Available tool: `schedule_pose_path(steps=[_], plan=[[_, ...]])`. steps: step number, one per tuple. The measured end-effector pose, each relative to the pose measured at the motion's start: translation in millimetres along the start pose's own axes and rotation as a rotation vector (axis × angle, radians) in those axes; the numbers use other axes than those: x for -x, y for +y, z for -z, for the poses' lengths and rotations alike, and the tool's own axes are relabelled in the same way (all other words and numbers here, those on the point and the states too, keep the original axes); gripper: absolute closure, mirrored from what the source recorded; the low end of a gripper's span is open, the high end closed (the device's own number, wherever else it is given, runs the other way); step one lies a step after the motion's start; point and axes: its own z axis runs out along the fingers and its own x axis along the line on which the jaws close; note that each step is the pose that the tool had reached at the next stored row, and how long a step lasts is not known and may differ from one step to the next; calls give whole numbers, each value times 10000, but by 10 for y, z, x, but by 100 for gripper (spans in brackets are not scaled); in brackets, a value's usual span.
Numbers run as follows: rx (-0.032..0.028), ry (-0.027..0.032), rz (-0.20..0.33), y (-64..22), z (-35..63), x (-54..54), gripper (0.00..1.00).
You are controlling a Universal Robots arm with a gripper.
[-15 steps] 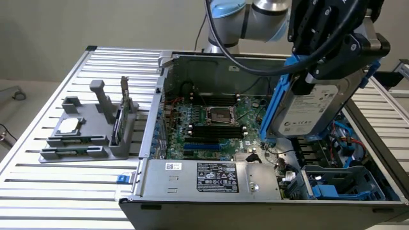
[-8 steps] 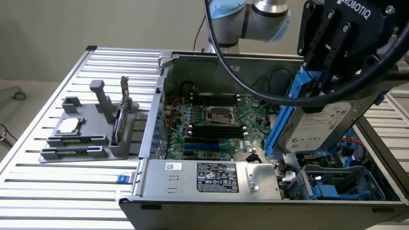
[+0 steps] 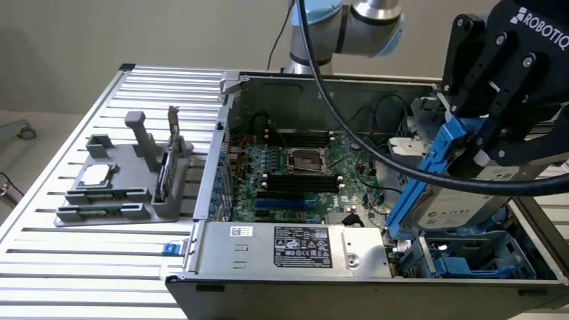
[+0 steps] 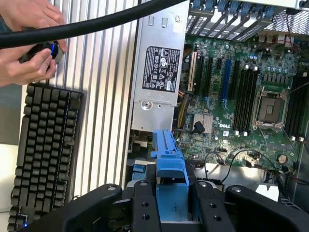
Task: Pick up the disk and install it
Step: 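Pick up the disk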
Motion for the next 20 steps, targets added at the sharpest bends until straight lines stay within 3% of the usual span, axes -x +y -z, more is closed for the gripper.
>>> schedule_pose_path(steps=[9,17,20], plan=[[1,2,1,-327,-32,-72,67],[0,3,-27,-507,-100,-123,67],[0,3,-41,-533,-139,-131,67]])
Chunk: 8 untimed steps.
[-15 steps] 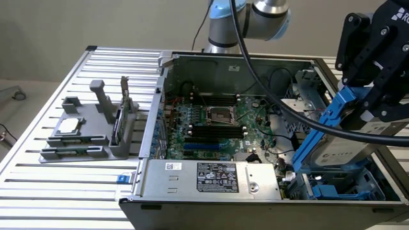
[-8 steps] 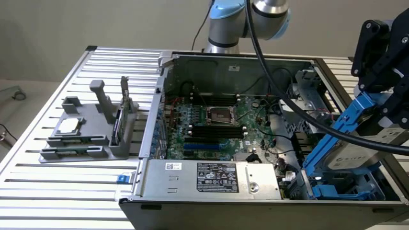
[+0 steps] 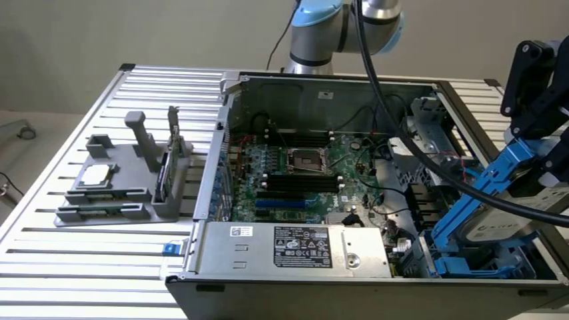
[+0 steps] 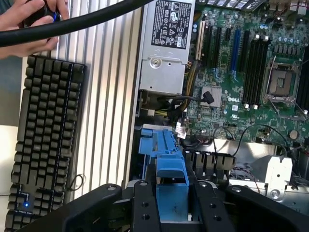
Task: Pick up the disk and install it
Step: 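Pick up the disk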
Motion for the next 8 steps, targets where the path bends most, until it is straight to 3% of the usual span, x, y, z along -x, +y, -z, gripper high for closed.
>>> schedule_pose_path(steps=[8], plan=[[-3,-9,-116,-22,-98,-11,67]])
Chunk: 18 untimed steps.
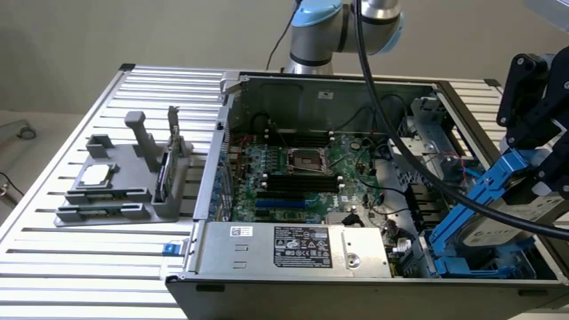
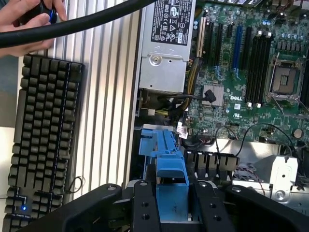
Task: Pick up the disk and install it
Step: 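Pick up the disk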
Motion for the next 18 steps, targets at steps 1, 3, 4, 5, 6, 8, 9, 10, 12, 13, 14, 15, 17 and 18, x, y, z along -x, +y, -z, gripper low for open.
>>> schedule_pose_path(steps=[1,3,4,5,6,8,9,10,12,13,14,15,17,18], plan=[[0,-1,-10,-5,-6,0,67],[-1,-8,-32,-7,-22,-1,67],[-2,-13,-42,-7,-28,-1,67],[-3,-21,-52,-8,-33,-1,67],[-4,-27,-62,-9,-36,-2,67],[-5,-40,-85,-12,-43,0,67],[-6,-44,-98,-13,-47,1,67],[-7,-48,-115,-13,-51,3,67],[-8,-54,-154,-14,-58,12,67],[-9,-56,-175,-15,-62,18,67],[-10,-61,-197,-16,-66,24,67],[-11,-65,-218,-17,-69,30,67],[-13,-78,-254,-22,-81,38,67],[-14,-88,-265,-27,-88,39,67]])
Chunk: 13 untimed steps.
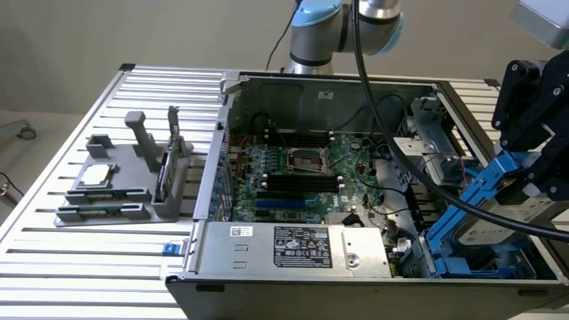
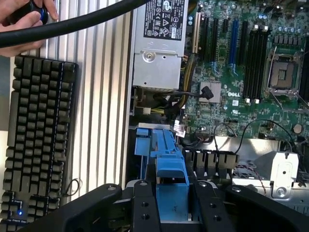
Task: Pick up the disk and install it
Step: 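Pick up the disk, then insert the disk into the insertion slot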
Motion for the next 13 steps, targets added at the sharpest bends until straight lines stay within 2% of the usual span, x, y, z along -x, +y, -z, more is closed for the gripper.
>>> schedule_pose_path(steps=[6,11,13], plan=[[-7,-87,-75,-26,-57,-3,67],[-13,-142,-155,-27,-115,-5,67],[-15,-146,-185,-28,-125,-5,67]])
